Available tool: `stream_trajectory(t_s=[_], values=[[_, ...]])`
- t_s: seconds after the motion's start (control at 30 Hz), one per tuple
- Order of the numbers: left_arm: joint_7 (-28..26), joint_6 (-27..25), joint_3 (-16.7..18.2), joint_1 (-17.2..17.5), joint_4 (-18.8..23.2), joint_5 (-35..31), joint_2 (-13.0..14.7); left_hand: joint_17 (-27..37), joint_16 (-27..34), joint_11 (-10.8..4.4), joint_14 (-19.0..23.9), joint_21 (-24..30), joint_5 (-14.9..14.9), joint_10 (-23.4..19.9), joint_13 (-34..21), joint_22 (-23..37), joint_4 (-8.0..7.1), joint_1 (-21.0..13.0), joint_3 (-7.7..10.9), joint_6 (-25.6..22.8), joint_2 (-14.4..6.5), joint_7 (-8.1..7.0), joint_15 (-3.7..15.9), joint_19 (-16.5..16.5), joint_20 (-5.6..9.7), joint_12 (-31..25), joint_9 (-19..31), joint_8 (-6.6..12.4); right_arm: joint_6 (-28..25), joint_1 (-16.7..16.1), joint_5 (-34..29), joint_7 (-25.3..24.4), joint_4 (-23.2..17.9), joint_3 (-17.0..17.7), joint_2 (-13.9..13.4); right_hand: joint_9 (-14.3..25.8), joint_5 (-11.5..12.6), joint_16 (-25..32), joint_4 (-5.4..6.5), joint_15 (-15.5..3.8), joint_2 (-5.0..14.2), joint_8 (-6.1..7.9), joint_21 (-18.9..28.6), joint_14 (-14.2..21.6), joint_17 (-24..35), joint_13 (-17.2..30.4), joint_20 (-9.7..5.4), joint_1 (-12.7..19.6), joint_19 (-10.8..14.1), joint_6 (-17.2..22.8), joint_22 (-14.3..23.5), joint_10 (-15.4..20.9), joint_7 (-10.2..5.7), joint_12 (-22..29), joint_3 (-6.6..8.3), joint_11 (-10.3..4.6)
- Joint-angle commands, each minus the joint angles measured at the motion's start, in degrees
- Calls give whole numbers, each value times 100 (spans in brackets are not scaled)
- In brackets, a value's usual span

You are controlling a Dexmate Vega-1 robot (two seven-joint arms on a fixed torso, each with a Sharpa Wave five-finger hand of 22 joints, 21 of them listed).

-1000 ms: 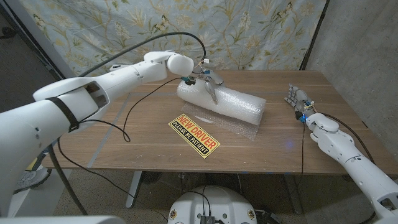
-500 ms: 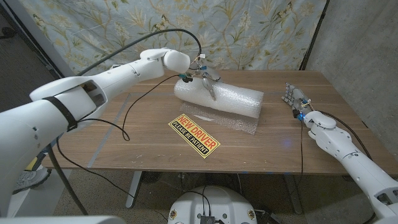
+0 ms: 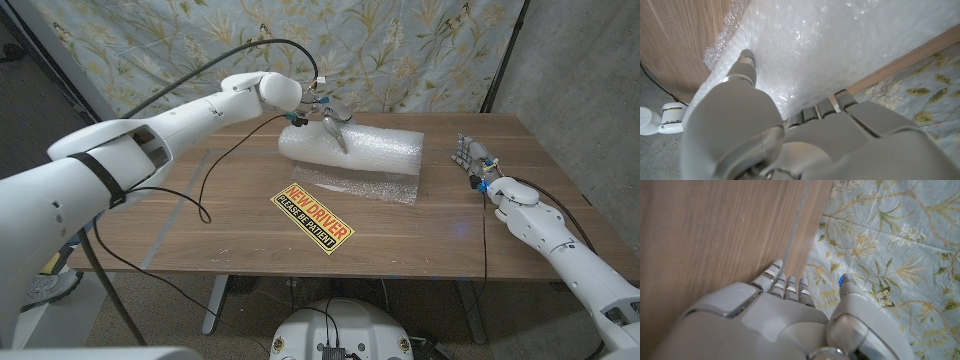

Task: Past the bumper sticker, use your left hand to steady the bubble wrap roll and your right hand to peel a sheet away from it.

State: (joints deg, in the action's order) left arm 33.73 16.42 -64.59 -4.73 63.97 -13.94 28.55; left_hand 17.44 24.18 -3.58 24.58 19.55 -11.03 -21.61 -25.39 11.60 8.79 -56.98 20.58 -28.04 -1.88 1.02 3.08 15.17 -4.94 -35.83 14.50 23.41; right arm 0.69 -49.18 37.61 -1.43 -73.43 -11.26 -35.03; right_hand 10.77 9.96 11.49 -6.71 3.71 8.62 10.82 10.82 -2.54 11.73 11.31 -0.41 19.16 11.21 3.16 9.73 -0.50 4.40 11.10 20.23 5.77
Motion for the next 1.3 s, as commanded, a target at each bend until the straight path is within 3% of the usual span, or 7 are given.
stream_trajectory(t_s=[0.03, 0.57, 1.3], values=[[-1, -224, 170, 82, 166, 298, 20, 34, 26, -8, 84, 40, -26, -64, -30, 17, -6, -31, -1, -78, -111, 13, -3, 35, -18, -43, 42, 37, -1, 47, -11, 94, 79, -62, -30, 23, 33, 35, -25, -7, 25, 31, 24, -31, 13, 19, -19, 1, -21, -21, 10, -35, 33, 35, 34, 24], [-10, -540, 424, 247, 267, 758, 19, 54, 45, 23, 146, 53, -34, -81, -78, 21, -29, 10, -30, -101, -136, 56, -29, 49, -51, -68, 73, 52, 115, 40, -12, 126, 10, -30, -80, 23, 33, 36, -28, -12, 25, 34, 24, -31, 12, 19, -19, 3, -23, -16, 10, -32, 31, 39, 37, 24], [47, -647, 751, 408, -35, 1543, -127, 68, 49, 63, 194, 63, -59, -130, -133, 25, -12, -16, -21, -158, -180, 113, -84, 49, -77, -103, 107, 79, 219, 7, -54, 160, -291, 27, -145, 22, 34, 38, -37, -12, 21, 53, 27, -27, 8, 18, -26, 13, -18, 35, 10, -2, 21, 52, 42, 13]])
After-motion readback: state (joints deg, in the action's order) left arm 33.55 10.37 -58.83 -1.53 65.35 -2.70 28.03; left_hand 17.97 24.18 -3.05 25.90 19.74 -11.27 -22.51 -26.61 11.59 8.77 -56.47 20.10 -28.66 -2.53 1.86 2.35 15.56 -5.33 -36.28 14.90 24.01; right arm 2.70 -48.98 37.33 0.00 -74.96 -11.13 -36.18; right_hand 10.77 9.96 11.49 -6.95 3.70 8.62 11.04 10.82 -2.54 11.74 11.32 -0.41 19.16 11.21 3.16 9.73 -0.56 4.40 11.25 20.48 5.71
